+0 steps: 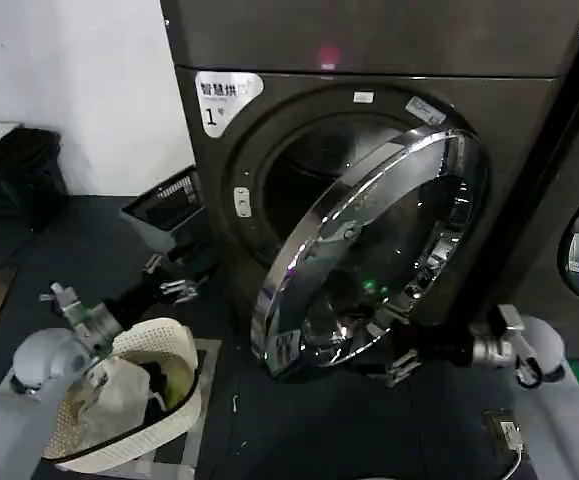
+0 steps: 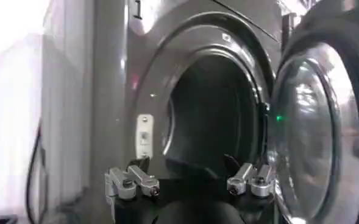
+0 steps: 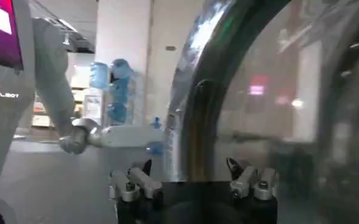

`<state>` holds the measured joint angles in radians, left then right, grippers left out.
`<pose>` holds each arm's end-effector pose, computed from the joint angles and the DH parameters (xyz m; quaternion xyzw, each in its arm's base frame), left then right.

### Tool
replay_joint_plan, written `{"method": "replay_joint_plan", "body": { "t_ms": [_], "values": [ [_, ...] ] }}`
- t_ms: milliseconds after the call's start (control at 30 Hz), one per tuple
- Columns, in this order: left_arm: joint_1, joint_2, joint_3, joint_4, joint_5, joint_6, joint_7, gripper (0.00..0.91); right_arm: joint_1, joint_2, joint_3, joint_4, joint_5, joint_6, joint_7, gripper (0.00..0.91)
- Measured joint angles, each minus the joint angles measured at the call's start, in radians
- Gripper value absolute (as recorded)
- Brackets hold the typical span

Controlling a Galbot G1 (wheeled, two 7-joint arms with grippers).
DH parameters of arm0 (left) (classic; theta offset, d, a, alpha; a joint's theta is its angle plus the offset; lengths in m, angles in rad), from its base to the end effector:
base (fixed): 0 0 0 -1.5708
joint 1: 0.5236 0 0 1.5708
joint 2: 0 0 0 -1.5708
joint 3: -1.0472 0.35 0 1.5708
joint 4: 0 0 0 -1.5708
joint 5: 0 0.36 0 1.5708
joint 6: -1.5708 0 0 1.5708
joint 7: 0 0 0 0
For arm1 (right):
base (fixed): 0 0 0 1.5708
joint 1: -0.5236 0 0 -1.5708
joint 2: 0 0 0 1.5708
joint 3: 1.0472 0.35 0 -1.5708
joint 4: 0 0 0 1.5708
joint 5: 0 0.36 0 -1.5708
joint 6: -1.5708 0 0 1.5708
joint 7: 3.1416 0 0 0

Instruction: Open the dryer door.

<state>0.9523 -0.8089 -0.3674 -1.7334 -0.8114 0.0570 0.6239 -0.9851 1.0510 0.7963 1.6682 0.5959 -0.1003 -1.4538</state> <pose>0.3730 0.1614 -0.2148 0.4135 0.9100 -0.0148 0.0268 0.3584 -0.2402 -0.2036 -0.5937 0.7983 -0.0338 0.0955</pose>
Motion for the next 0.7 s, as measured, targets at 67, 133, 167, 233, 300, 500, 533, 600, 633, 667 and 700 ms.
{"method": "replay_joint_plan", "body": {
  "t_ms": [67, 133, 167, 233, 300, 500, 533, 600, 633, 667, 700],
  "values": [
    [-0.007, 0.000, 0.012, 0.001, -0.001, -0.001, 0.000, 0.907, -0.005, 0.004, 0.038, -0.003, 0.000, 0.000, 0.006, 0.907],
    [-0.016, 0.001, 0.025, 0.005, -0.001, -0.001, 0.002, 0.907, -0.012, 0.006, 0.077, -0.007, 0.000, 0.000, 0.018, 0.907],
    [-0.022, 0.001, 0.033, 0.008, -0.002, -0.002, 0.003, 0.907, -0.015, 0.007, 0.095, -0.009, 0.000, 0.001, 0.022, 0.907],
    [-0.033, -0.001, 0.047, 0.014, -0.002, -0.002, 0.006, 0.907, -0.020, 0.010, 0.128, -0.008, 0.001, 0.003, 0.035, 0.907],
    [-0.045, -0.003, 0.060, 0.020, -0.002, -0.003, 0.008, 0.907, -0.029, 0.012, 0.165, -0.008, -0.003, 0.004, 0.055, 0.907],
    [-0.088, -0.009, 0.111, 0.035, -0.014, -0.007, 0.017, 0.907, -0.058, 0.025, 0.256, 0.012, -0.018, 0.003, 0.094, 0.907],
    [-0.096, -0.010, 0.118, 0.037, -0.016, -0.008, 0.018, 0.907, -0.062, 0.028, 0.270, 0.014, -0.018, 0.002, 0.100, 0.907],
    [-0.109, -0.010, 0.132, 0.041, -0.018, -0.009, 0.025, 0.907, -0.069, 0.034, 0.293, 0.021, -0.016, -0.002, 0.124, 0.907],
    [-0.114, -0.010, 0.138, 0.042, -0.018, -0.010, 0.027, 0.907, -0.073, 0.036, 0.305, 0.023, -0.016, -0.008, 0.136, 0.907],
    [-0.121, -0.011, 0.146, 0.043, -0.017, -0.011, 0.029, 0.907, -0.077, 0.038, 0.316, 0.026, -0.017, -0.013, 0.148, 0.907],
    [-0.126, -0.012, 0.154, 0.044, -0.017, -0.011, 0.030, 0.907, -0.082, 0.038, 0.329, 0.030, -0.016, -0.018, 0.163, 0.907]
  ]
}}
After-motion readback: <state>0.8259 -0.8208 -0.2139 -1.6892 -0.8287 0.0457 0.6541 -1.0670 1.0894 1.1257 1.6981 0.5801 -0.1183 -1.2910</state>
